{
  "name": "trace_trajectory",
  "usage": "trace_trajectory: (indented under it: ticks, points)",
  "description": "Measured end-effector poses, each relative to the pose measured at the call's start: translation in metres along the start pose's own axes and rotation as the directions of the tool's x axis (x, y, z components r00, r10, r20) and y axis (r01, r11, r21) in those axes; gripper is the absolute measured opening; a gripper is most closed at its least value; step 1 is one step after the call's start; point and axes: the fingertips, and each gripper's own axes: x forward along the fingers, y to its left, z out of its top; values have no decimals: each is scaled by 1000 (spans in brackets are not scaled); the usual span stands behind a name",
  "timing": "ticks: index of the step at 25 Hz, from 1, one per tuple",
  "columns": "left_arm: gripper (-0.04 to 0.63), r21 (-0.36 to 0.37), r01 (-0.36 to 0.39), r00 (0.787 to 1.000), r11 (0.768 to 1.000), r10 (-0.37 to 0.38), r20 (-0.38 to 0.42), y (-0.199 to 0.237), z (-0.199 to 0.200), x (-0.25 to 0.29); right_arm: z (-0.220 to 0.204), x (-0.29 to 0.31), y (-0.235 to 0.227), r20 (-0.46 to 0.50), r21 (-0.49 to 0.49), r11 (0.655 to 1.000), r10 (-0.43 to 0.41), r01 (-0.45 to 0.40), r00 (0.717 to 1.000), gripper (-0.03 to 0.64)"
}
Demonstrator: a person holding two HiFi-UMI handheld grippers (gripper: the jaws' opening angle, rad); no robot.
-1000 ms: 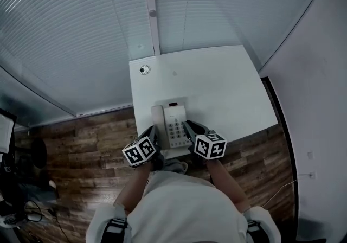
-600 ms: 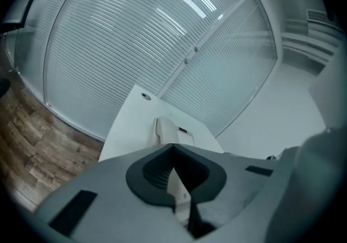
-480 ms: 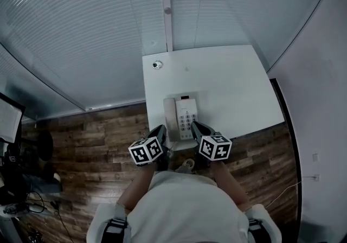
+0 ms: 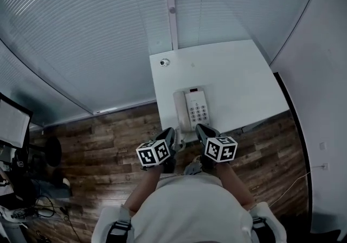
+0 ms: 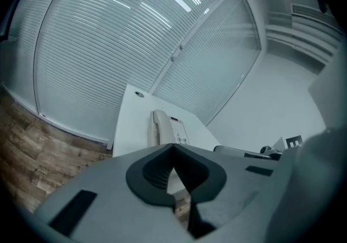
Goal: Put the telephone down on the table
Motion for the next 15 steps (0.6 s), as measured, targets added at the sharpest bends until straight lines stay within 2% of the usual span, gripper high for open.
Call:
trace_trajectory:
  ticks: [5, 10, 15]
  points:
    - [20, 16, 19, 1000, 1000, -18, -17, 2, -16, -24, -20, -17, 20, 6, -8, 1000, -11, 11, 1000, 20]
    - [20, 78, 89, 995, 993, -86, -48, -9, -38, -50, -41, -39, 43, 18, -29, 1000, -11, 12, 1000, 20]
    - [20, 66, 83, 995, 994, -80, -53, -9, -60, -73, -61, -61, 60, 22, -47, 999, -15, 16, 1000, 20]
